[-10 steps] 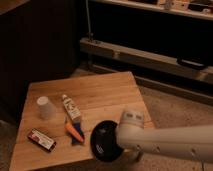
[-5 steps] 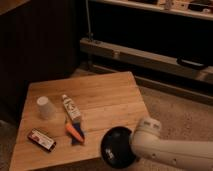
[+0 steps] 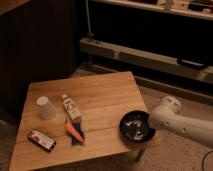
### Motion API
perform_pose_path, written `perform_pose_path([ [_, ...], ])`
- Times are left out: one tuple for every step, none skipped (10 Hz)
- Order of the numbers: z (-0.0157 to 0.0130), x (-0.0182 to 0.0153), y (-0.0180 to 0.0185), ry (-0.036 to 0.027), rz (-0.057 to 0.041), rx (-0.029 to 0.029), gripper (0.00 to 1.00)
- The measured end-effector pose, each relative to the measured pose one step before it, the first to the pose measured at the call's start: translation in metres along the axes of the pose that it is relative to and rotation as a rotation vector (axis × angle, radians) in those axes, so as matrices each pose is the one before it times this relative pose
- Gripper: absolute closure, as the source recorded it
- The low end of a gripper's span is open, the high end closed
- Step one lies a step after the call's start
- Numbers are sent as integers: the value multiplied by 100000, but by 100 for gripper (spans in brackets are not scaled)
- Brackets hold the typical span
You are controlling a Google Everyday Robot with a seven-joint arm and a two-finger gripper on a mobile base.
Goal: Drag the ceramic bowl in a circle
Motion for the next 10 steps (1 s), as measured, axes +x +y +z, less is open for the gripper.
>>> perform_pose_path([
  [1155,2358,-254,162,1487,-1064,100],
  [752,1987,-865,534,-131,-347,100],
  [722,2104,-1792,618,-960,-509,100],
  [305,1166,-1897,518,-1658,259,100],
  [26,932,-2192,760,-2225,758,100],
  [-150,330,-1689,615,-1950,777,100],
  [-505,-151,-1739,880,-2887,1006,100],
  [-685,-441,-1623,1242,-2701,1489,100],
  [-1010,-1134,-1741,1317,-3673,1844,100],
  [-1355,-1596,-1857,1436,-3894,2716,100],
])
